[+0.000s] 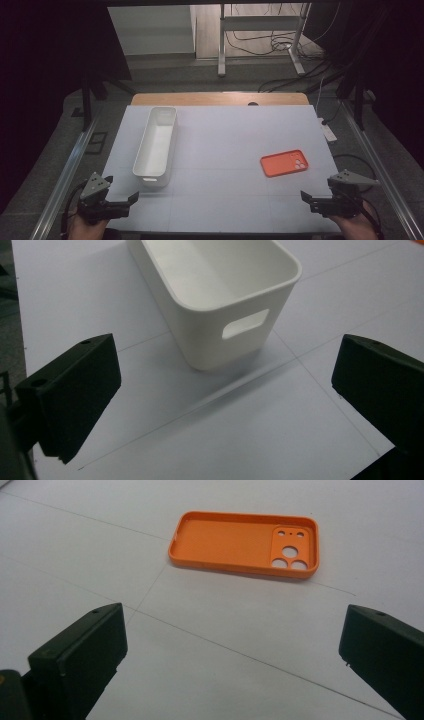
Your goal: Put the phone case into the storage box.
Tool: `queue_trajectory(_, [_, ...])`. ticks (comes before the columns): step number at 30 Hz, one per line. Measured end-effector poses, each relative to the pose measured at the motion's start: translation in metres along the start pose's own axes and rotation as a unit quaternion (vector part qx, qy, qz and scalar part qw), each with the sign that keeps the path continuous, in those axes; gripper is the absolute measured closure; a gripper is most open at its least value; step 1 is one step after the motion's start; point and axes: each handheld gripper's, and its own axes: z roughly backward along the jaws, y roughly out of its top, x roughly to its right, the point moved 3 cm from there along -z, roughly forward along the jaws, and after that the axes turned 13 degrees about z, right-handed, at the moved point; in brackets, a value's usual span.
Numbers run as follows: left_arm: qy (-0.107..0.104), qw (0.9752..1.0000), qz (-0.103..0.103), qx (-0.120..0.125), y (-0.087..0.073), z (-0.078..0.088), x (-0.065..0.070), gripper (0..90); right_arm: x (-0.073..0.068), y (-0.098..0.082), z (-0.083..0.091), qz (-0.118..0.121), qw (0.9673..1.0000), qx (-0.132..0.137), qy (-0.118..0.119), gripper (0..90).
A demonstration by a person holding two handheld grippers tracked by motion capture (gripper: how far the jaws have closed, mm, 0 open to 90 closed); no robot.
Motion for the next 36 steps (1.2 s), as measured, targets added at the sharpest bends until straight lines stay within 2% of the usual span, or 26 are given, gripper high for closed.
queue_trajectory(5, [-0.001,1.0,-0.003,-0.001,-0.001,0.0,0.0,0.3,-0.001,0.001,-0.002,0.006,0.9999,-0.009,0.004,0.0])
queue_trajectory(12, [-0.004,0.9999,-0.011,-0.004,-0.002,0.001,0.001,0.5,0.001,0.002,-0.004,-0.003,0.9999,-0.008,0.011,0.0])
queue_trajectory(36, [-0.021,0.9997,-0.007,-0.01,-0.003,0.001,0.0,1.4,0.001,0.005,-0.012,0.005,0.9995,-0.025,0.017,0.0])
